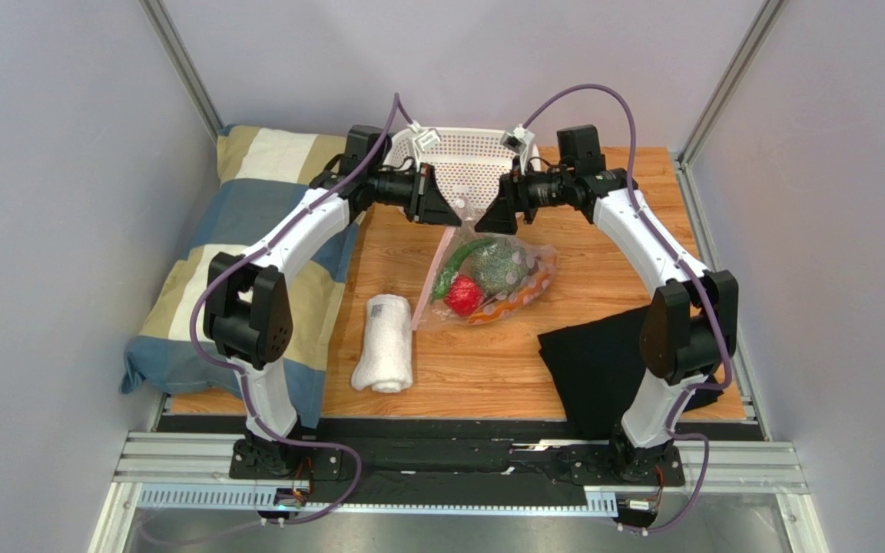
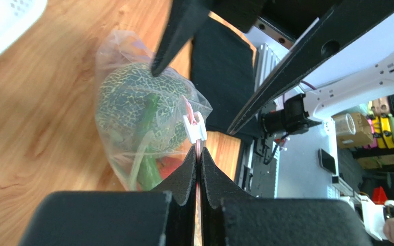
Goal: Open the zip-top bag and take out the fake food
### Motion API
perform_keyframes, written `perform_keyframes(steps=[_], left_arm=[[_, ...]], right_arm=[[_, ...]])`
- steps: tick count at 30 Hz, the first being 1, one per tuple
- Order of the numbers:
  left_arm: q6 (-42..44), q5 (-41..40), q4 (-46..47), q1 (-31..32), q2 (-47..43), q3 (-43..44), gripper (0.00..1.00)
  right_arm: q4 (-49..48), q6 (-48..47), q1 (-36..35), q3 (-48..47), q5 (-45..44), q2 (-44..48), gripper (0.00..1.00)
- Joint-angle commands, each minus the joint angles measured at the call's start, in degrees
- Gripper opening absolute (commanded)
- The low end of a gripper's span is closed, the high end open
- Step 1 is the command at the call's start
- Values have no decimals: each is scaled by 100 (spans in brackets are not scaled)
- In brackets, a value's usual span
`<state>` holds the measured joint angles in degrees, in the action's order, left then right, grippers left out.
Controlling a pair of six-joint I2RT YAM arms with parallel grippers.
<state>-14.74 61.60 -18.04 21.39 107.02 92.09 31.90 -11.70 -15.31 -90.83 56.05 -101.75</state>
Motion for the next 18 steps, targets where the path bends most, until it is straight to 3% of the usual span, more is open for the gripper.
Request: perform_keyframes(steps=[1, 4, 7, 10, 12, 13, 14, 16, 17, 18], left_arm=[[279, 247, -86, 181, -173, 160, 0], [235, 212, -68, 252, -199, 212, 0], [217, 159, -103, 278, -261, 212, 0], [209, 89, -68, 278, -340, 125, 0], [209, -34, -50, 278, -419, 46, 0], [209, -61, -59, 278, -436, 37, 0], [209, -122, -120, 278, -463, 45, 0], [156, -253, -164, 278, -515, 11, 0], [130, -628, -260, 278, -620, -33, 9], [25, -910, -287, 278, -699, -77, 42]], right_arm=[[-334, -350, -51, -523, 837, -300, 73], [-124, -517, -77, -761, 925, -599, 72], [-184, -499, -95, -788, 1056, -696, 65], [-184, -491, -95, -700, 1092, -653, 36], [-202, -465, -104, -595, 1074, -583, 24], [-263, -395, -95, -585, 1083, -565, 8], [-281, -342, -104, -577, 1075, -556, 0], [-333, -228, -104, -550, 1057, -512, 0], [-334, -192, -104, -550, 944, -495, 0], [-334, -174, -104, -533, 943, -468, 0]])
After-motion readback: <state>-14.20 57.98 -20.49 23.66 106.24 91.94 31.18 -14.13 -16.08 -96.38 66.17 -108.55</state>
